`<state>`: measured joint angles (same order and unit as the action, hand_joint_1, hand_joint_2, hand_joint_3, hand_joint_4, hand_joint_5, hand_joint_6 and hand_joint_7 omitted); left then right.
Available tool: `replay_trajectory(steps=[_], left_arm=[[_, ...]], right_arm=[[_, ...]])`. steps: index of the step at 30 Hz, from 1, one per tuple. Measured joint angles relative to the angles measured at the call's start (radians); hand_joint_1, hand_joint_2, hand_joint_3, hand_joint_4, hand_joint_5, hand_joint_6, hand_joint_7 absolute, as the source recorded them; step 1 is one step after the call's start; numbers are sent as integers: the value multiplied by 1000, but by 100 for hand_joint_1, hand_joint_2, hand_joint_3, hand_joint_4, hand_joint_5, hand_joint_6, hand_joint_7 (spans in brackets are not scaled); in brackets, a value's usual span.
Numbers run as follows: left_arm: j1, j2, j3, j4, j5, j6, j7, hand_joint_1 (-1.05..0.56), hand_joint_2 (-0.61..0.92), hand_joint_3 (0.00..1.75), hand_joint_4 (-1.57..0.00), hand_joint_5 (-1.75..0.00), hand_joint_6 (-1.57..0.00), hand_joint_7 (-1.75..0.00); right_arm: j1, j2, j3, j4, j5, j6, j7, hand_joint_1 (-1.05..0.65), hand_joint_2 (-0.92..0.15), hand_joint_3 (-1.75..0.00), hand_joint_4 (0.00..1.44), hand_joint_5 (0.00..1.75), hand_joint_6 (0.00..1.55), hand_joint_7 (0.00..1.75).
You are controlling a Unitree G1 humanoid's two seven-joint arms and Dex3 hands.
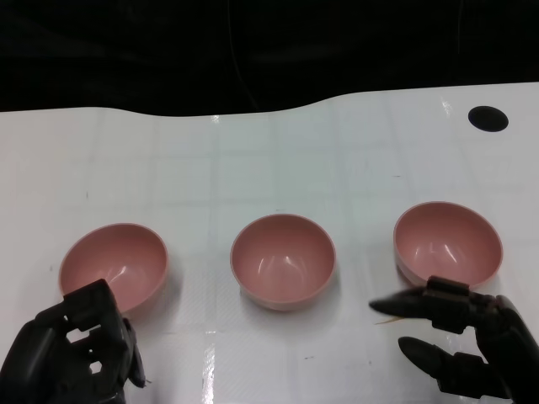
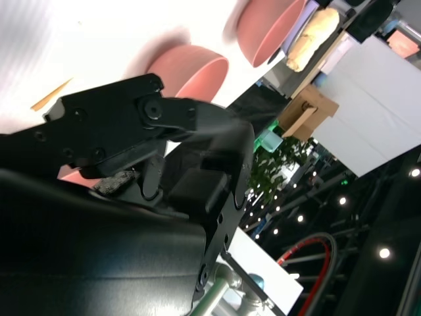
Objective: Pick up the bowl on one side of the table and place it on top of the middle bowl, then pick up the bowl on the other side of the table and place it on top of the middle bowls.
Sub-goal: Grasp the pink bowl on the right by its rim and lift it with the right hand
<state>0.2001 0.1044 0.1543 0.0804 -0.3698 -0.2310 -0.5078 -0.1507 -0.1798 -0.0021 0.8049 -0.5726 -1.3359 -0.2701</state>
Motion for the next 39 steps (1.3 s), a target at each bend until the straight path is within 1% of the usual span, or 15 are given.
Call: replay_trajectory(steps=[1, 2, 6, 7, 9, 12, 13, 15, 17, 21, 25, 28, 32, 35, 39], left_arm=[[0, 0, 0, 3, 0, 0, -3, -3, 46, 139, -90, -175, -78, -172], [-1, 0, 0, 4, -1, 0, -5, -3, 46, 139, -91, -175, -78, -172], [-2, 0, 0, 9, -1, -1, -7, -3, 46, 138, -91, -175, -78, -172], [-2, 0, 0, 9, -1, -2, -7, -3, 46, 138, -91, -175, -79, -172], [-4, -1, 0, 10, -1, -4, -8, -2, 46, 138, -91, -175, -79, -172], [-3, -1, 0, 9, -2, -4, -7, -2, 46, 138, -90, -175, -79, -172], [-4, -1, 0, 9, -2, -4, -7, -2, 45, 138, -90, -175, -79, -171], [-4, -1, 0, 9, -2, -4, -7, -2, 45, 138, -90, -175, -79, -171], [-3, -2, 0, 8, -2, -4, -7, -2, 45, 137, -90, -175, -79, -171], [-3, -2, 0, 8, -2, -4, -7, -2, 45, 137, -90, -175, -79, -171], [-2, -2, -1, 7, -1, -4, -7, -2, 45, 137, -90, -175, -79, -171], [-2, -3, -2, 4, -1, -4, -7, -1, 46, 138, -90, -175, -79, -171], [0, -4, -2, -2, -9, 2, -7, 0, 46, 138, -91, -175, -80, -171], [1, -7, -5, -18, -9, 10, -2, 0, 45, 138, -90, -175, -79, -171], [1, -16, -8, -21, -7, 18, 7, 1, 45, 138, -90, -175, -79, -172]], right_arm=[[-3, -1, -7, 1, -46, 3, -47, -84, -92, -32, 23, 4, 35, 0], [-5, -4, -10, -1, -93, 11, -98, -85, -92, -32, 20, 2, 32, 0], [-10, -26, 3, -3, -214, 48, -260, -86, -92, -31, 17, 1, 29, 0], [-8, -31, 12, -21, -248, 77, -300, -92, -92, -29, 7, 0, 12, 0], [-1, -42, 29, -84, -337, 208, -390, -97, -92, -27, 2, 0, 3, 0], [7, -60, 73, -164, -455, 414, -543, -99, -92, -25, 0, 0, 0, 0], [7, -66, 92, -179, -477, 471, -583, -101, -92, -23, 0, 0, 0, 0], [7, -76, 126, -199, -497, 560, -620, -103, -92, -21, 0, 0, 0, 0], [13, -80, 148, -231, -505, 666, -616, -104, -92, -21, 0, 0, 0, 0], [30, -93, 180, -318, -505, 862, -562, -105, -92, -19, 0, 0, 0, 0], [38, -111, 210, -360, -495, 990, -501, -105, -92, -17, 4, 2, 5, 2], [47, -127, 224, -408, -454, 1035, -410, -102, -92, -11, 10, 5, 11, 4], [64, -156, 232, -483, -368, 1053, -246, -96, -90, -3, 28, 11, 25, 7], [66, -177, 246, -509, -359, 1069, -196, -96, -92, -2, 43, 15, 31, 7], [63, -200, 257, -515, -361, 1104, -145, -97, -92, -7, 49, 14, 34, 6]])
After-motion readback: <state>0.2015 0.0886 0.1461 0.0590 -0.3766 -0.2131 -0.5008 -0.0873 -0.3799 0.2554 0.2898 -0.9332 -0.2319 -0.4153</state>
